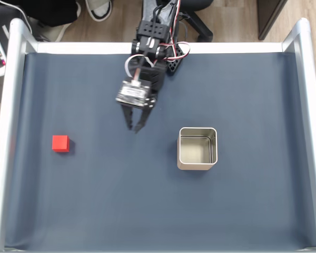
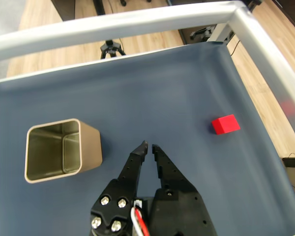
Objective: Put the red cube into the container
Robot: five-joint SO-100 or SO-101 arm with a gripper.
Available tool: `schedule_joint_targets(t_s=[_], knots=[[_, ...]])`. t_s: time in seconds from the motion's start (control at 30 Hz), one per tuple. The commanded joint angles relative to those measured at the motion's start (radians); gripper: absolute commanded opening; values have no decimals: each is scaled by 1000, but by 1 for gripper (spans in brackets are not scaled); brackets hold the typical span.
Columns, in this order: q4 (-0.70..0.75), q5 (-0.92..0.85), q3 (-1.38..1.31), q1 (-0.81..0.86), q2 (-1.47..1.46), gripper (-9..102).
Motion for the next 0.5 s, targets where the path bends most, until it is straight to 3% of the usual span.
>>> schedule_joint_targets(t_s=[0.0, 0.17, 0.47], knots=[[78, 11, -186, 86, -126, 0], [153, 58, -399, 238, -337, 2], [147, 170, -584, 465, -592, 9]])
